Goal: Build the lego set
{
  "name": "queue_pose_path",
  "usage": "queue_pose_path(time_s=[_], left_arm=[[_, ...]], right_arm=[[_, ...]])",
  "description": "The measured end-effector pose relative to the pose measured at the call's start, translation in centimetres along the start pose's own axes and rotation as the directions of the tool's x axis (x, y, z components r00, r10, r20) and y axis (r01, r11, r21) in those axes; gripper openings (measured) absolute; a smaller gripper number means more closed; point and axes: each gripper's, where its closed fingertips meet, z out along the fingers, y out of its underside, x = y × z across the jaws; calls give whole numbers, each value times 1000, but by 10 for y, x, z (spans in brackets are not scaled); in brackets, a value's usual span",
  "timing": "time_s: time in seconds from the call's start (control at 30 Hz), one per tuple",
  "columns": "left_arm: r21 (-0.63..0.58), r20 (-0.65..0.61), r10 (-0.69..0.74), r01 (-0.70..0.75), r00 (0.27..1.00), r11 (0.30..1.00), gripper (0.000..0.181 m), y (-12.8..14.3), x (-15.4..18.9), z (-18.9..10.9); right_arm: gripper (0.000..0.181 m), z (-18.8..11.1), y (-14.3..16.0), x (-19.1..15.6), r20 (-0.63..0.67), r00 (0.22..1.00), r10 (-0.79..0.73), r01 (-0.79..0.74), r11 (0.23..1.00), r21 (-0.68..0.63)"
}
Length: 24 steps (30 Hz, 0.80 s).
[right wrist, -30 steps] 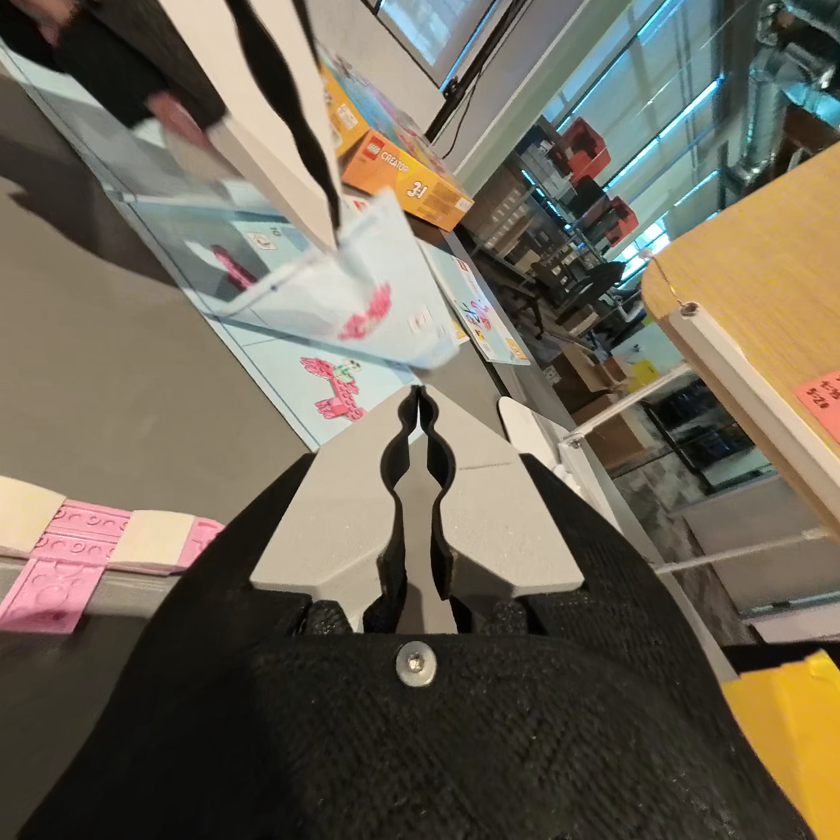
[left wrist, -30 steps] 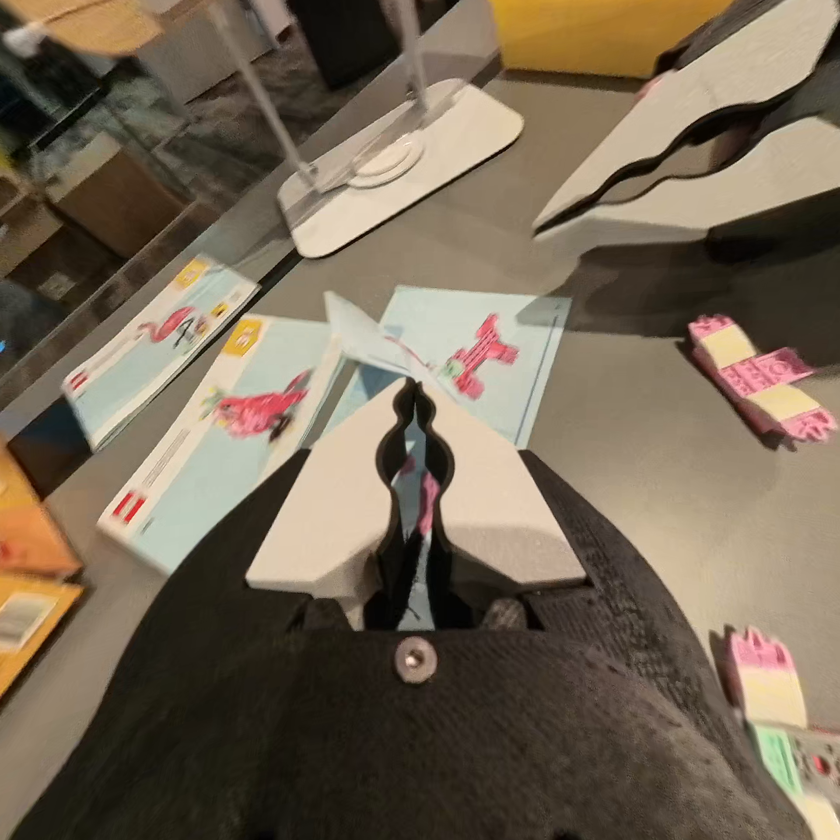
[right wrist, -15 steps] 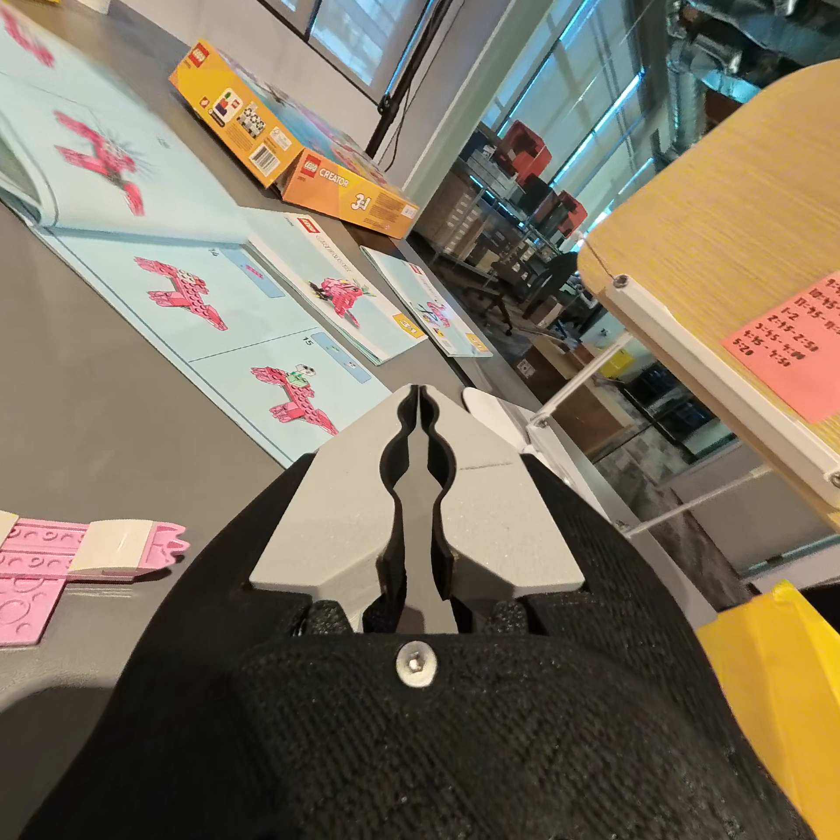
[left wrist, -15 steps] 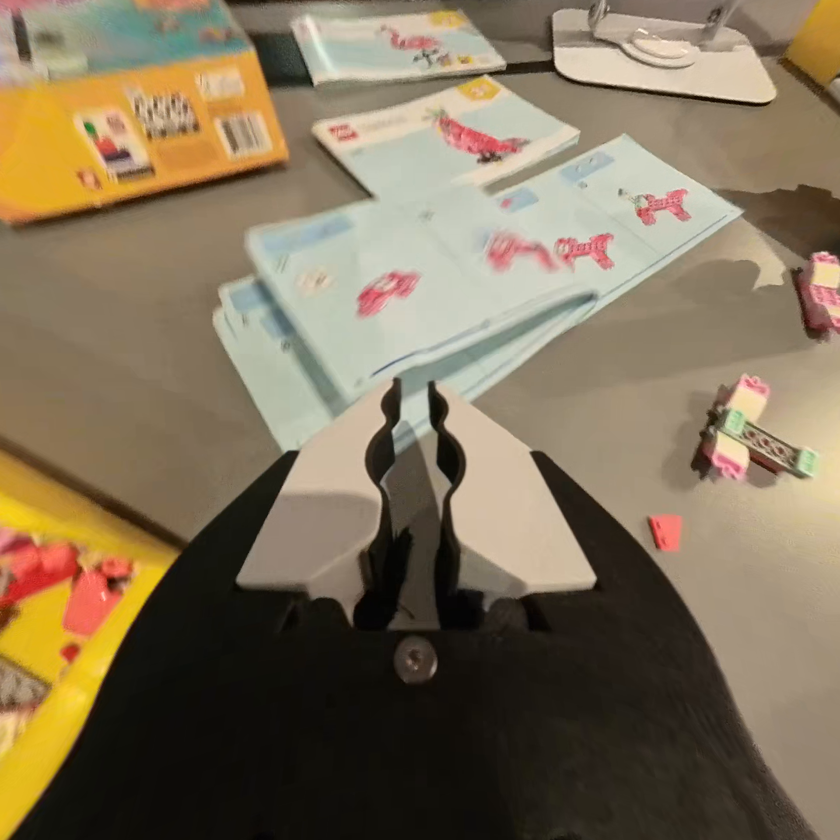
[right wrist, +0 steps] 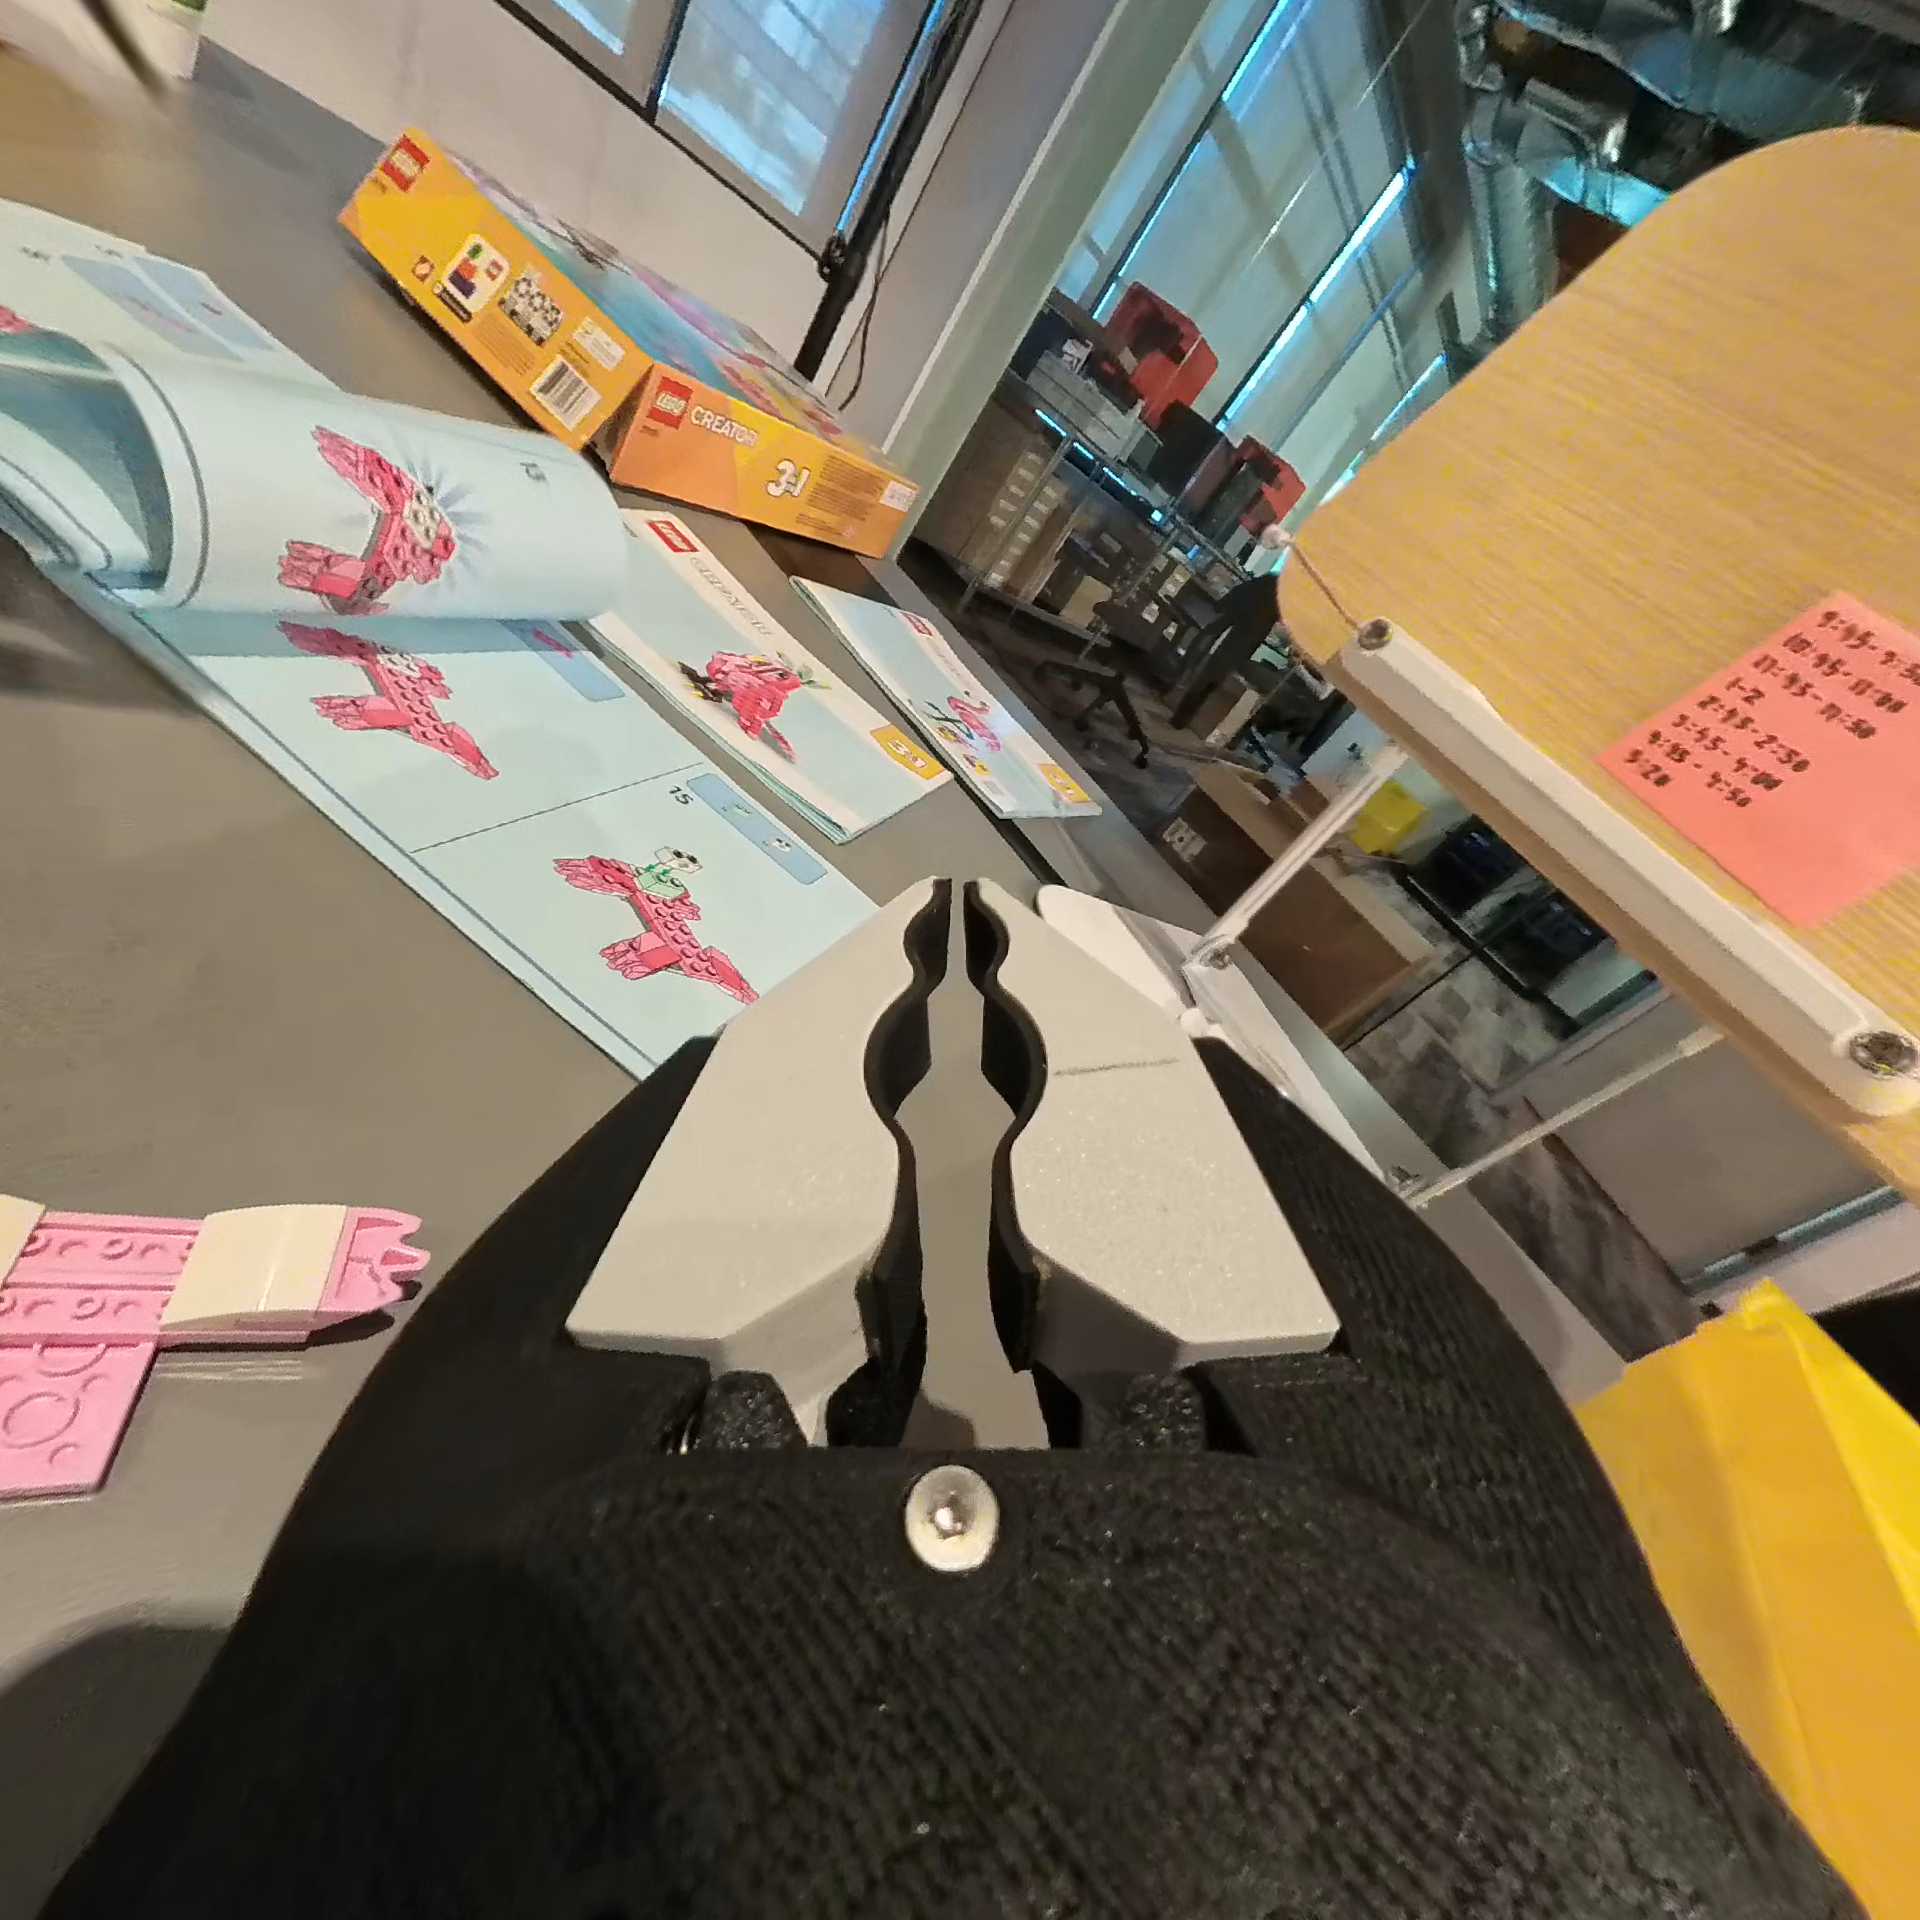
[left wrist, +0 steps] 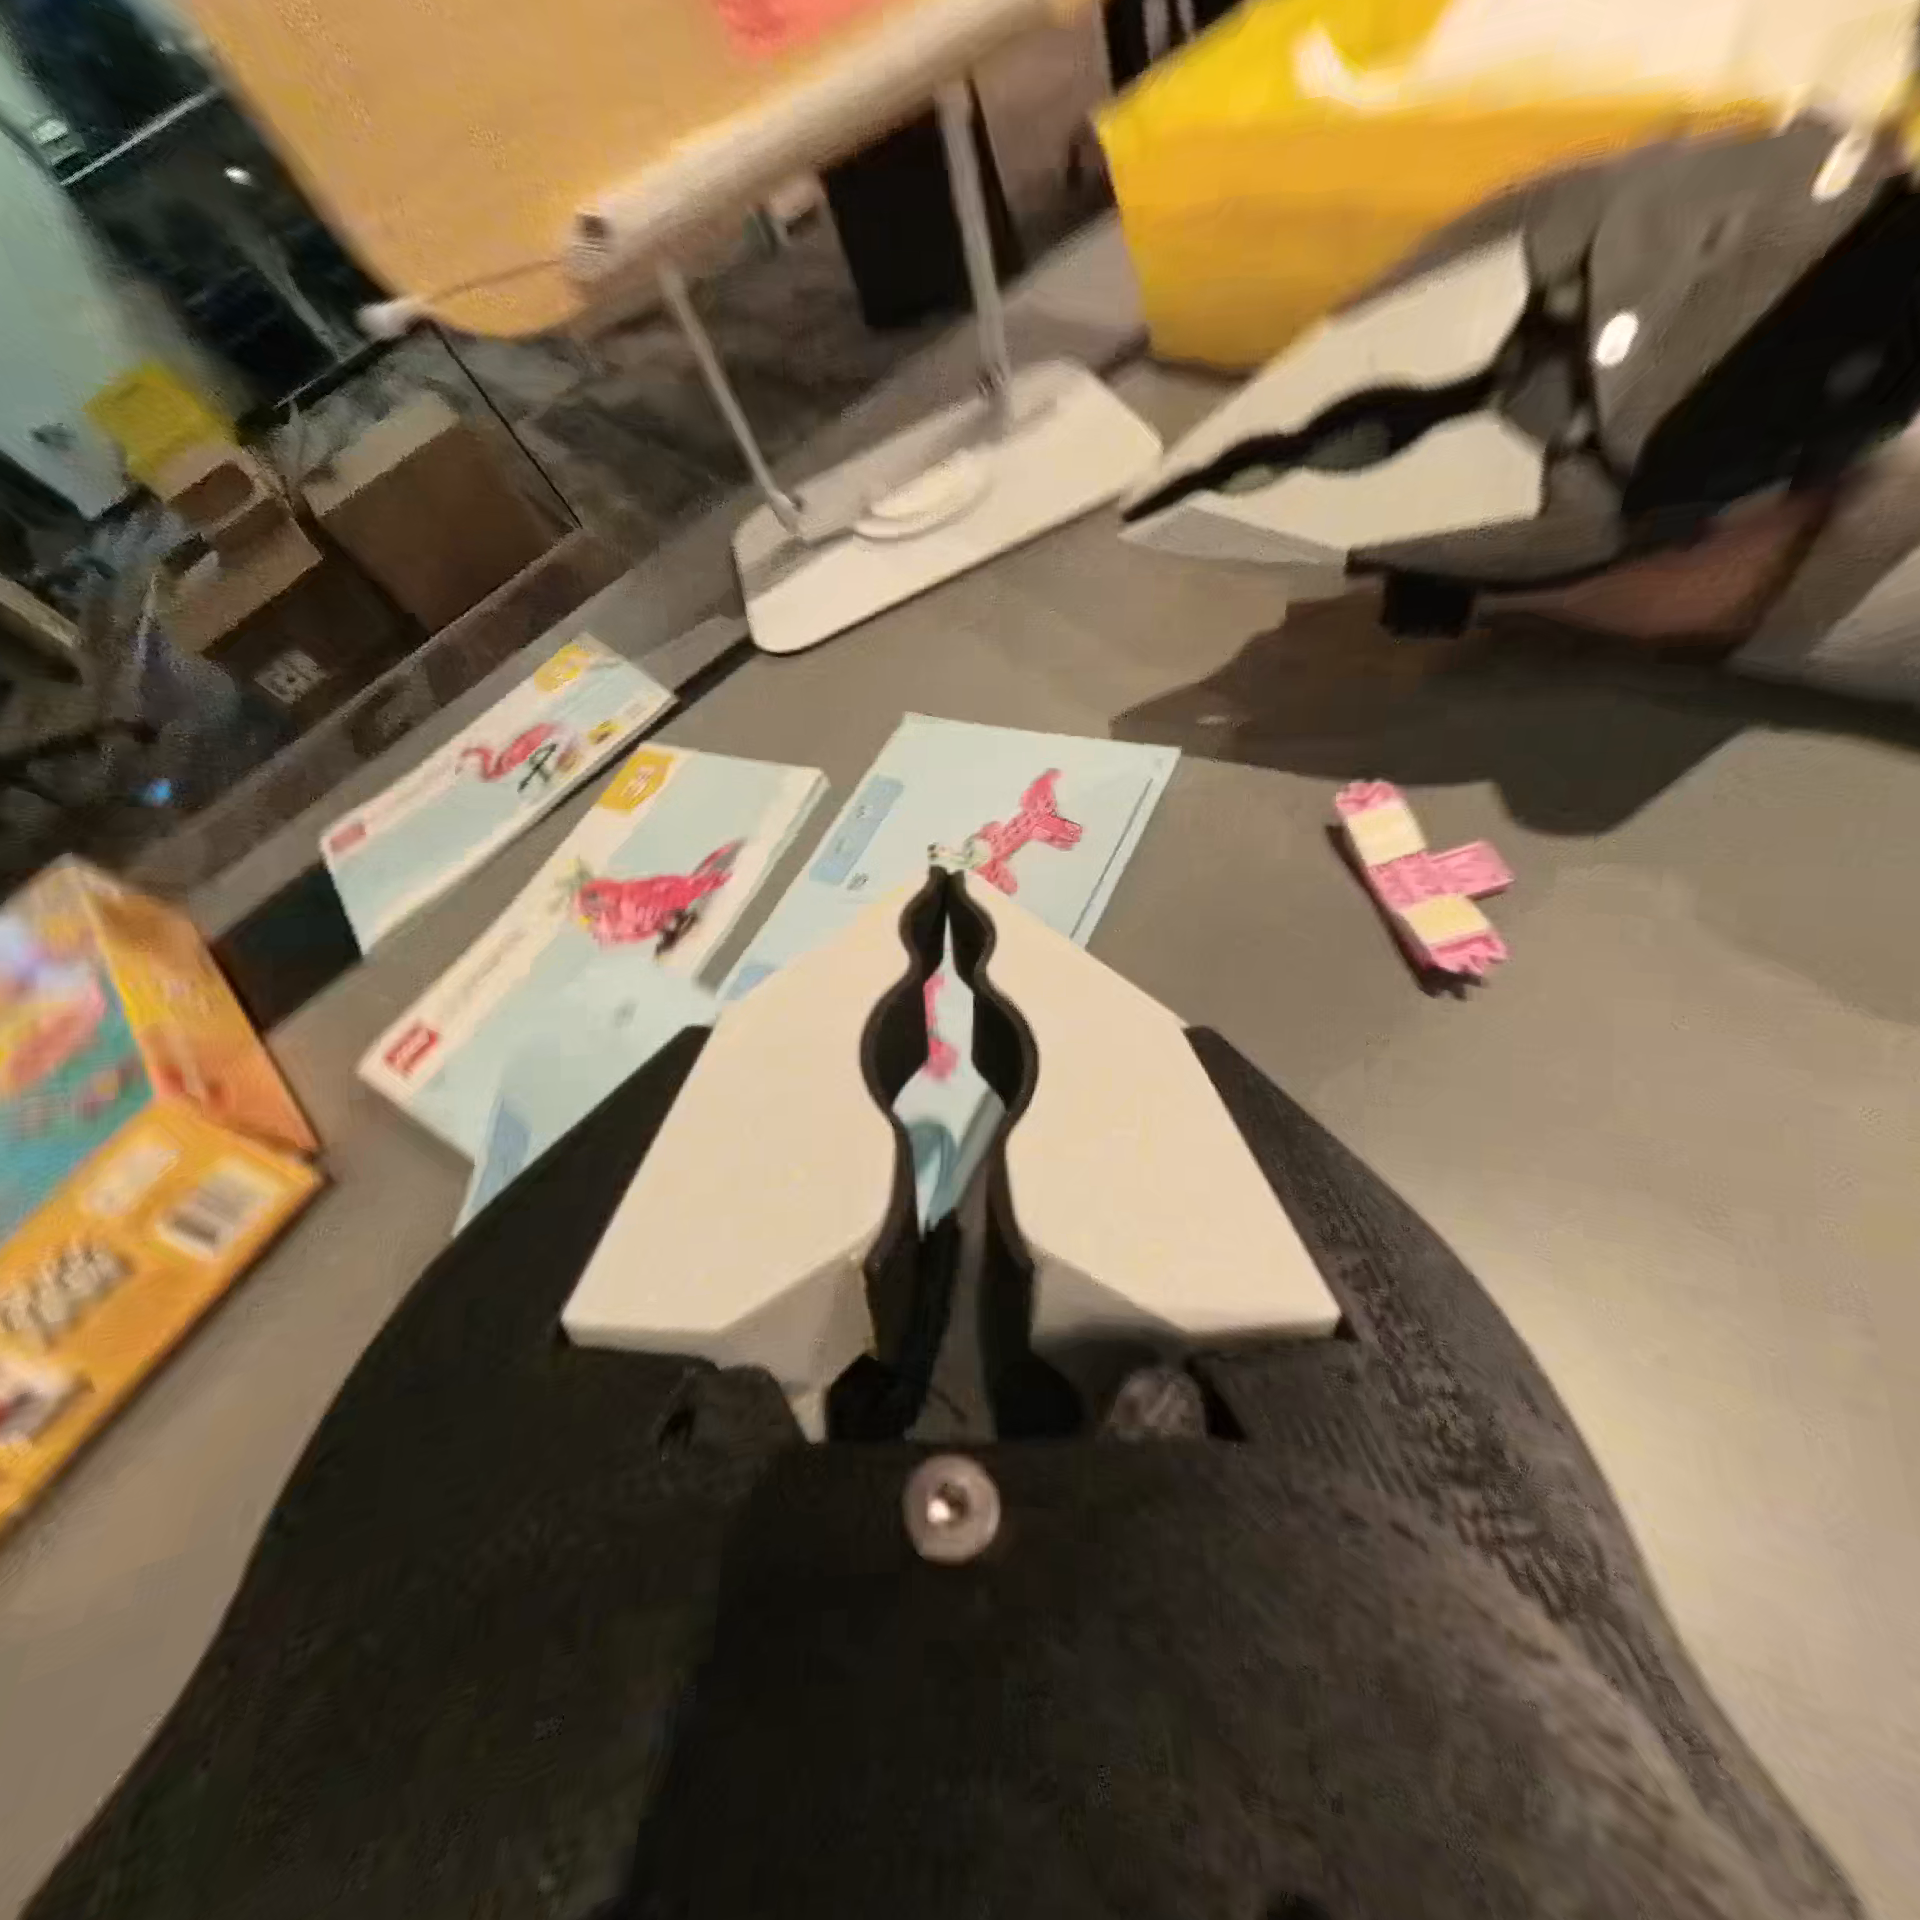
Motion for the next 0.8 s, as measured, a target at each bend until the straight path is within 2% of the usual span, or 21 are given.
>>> queue_pose_path(time_s=[0.1,0.2,0.3,0.37,0.4,0.53,0.63,0.7,0.8], left_arm=[[-248,37,240,-224,970,943,0,10,0,56],[-458,56,390,-323,919,828,0,37,-25,85],[-680,30,376,-257,926,687,0,90,-51,79],[-790,35,389,-213,920,575,0,119,-67,55],[-806,61,406,-195,912,559,0,125,-75,44],[-805,177,398,-100,900,585,0,139,-97,6],[-704,276,304,-24,912,710,0,143,-104,-6],[-610,342,194,60,919,790,0,144,-107,-14],[-514,351,-64,249,934,821,0,161,-100,-21]], right_arm=[[0,1,3,-1,8,1000,0,1,1000,-14],[0,0,3,2,6,1000,17,-17,1000,-7],[0,0,4,4,4,999,40,-40,999,-7],[0,1,5,5,4,999,47,-47,999,-8],[0,2,5,5,5,999,48,-48,999,-10],[0,3,6,4,4,999,39,-39,999,-19],[0,2,7,5,-4,999,38,-38,999,-21],[0,2,7,6,-7,999,43,-43,999,-23],[0,1,8,8,-11,999,50,-50,998,-25]])
